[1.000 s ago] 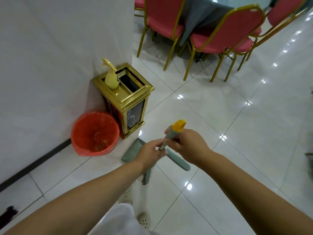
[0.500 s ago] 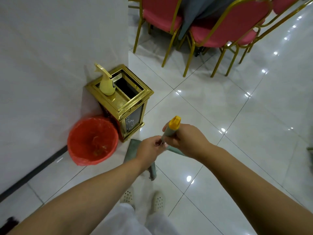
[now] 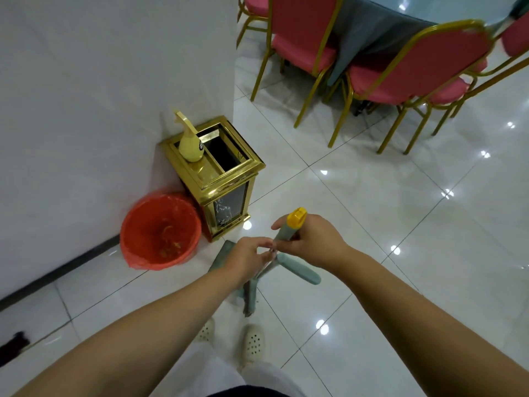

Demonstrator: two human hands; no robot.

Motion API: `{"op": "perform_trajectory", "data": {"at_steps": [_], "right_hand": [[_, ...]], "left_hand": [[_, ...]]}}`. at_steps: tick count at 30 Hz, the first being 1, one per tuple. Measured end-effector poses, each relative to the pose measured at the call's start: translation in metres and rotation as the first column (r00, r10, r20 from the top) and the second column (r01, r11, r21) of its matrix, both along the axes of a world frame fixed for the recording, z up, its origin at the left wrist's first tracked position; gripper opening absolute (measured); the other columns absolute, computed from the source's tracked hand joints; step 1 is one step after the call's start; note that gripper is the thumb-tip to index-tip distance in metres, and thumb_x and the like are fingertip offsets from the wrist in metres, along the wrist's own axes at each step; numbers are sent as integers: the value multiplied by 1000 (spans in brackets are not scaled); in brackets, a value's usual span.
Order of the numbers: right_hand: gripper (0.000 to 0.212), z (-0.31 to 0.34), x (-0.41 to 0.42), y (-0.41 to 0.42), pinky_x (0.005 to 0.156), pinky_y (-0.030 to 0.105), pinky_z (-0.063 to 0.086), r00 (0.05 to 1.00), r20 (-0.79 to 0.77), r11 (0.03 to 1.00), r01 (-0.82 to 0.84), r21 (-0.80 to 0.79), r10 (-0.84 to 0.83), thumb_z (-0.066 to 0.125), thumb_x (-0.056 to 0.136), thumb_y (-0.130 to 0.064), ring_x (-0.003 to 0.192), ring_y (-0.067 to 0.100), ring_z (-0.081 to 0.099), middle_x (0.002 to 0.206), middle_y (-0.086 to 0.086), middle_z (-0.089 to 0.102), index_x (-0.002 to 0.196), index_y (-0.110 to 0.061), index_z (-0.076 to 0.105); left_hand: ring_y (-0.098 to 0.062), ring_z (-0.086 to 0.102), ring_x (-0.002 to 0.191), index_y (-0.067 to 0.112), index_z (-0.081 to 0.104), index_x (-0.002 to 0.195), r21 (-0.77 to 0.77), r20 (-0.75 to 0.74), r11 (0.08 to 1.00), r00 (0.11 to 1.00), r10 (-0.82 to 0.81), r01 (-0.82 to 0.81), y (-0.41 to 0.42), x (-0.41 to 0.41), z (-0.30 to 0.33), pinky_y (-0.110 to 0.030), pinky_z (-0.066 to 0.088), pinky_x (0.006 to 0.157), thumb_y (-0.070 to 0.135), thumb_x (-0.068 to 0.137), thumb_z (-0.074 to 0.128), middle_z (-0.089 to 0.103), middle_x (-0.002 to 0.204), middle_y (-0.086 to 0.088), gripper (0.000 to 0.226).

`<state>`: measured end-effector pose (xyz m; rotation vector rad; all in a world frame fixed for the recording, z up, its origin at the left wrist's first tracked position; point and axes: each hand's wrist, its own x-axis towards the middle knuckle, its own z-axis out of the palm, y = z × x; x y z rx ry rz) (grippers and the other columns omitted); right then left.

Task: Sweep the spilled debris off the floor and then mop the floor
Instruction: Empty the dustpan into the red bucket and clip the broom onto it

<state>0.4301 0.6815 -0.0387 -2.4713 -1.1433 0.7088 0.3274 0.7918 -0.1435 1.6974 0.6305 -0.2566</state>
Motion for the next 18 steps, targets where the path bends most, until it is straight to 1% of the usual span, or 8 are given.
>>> {"op": "perform_trajectory", "data": {"at_steps": [3,6,9,11,12,14,17,18], "right_hand": [[37,-2,3,-10,72,30,56,999,47,1000,-9,10,9,66,80,-52,79,9,59,97,-7,67,110,-29,66],[42,-7,2,-19,67,30,56,998,66,999,20,44,-23,66,79,-52,73,10,58,87,-10,61,111,-25,63],[49,-13,-8,-31,55,17,47,988,68,984,126,126,-136,67,78,-53,61,6,52,77,-19,50,120,-31,54],[51,-16,-17,-41,54,13,45,972,29,956,223,191,-232,66,78,-51,59,5,53,75,-22,48,124,-35,50],[49,-17,-22,-48,54,11,44,964,1,940,258,224,-265,65,78,-51,60,5,54,75,-21,50,122,-37,50],[32,-17,-31,-59,53,9,44,956,-66,914,292,282,-285,62,76,-52,64,5,57,73,-20,54,106,-43,52],[4,-15,-48,-60,55,12,49,958,-188,903,272,334,-219,59,78,-44,72,0,59,77,-21,61,78,-44,56],[7,-14,-54,-56,56,14,50,958,-223,907,249,339,-180,61,80,-38,70,1,59,77,-20,62,75,-42,58]], "left_hand": [[-14,63,86,24,71,97,26,32,998,998,53,-54,-13,0,0,-25,50,69,24,89,63,68,86,5,11],[-12,63,82,31,70,96,22,51,995,994,93,-94,-22,-3,0,-30,54,73,27,87,65,67,84,10,11],[-10,64,95,38,66,105,30,65,993,992,108,-110,-27,-10,3,-34,55,82,30,86,65,69,100,16,20],[-11,62,104,40,64,111,49,72,988,987,144,-148,-29,-17,6,-34,53,87,29,85,67,66,110,17,28],[-11,61,106,39,63,113,49,69,981,980,186,-190,-30,-22,7,-33,52,89,27,85,68,65,111,16,30],[-11,60,107,34,63,114,78,60,961,964,260,-264,-30,-36,9,-30,51,90,22,84,69,63,109,13,33],[-3,58,99,29,64,117,147,57,935,946,318,-323,-22,-64,12,-14,46,77,19,86,67,63,106,14,32],[0,57,95,27,64,117,148,55,924,935,349,-353,-18,-74,14,-11,44,73,18,87,66,63,103,15,31]]}}
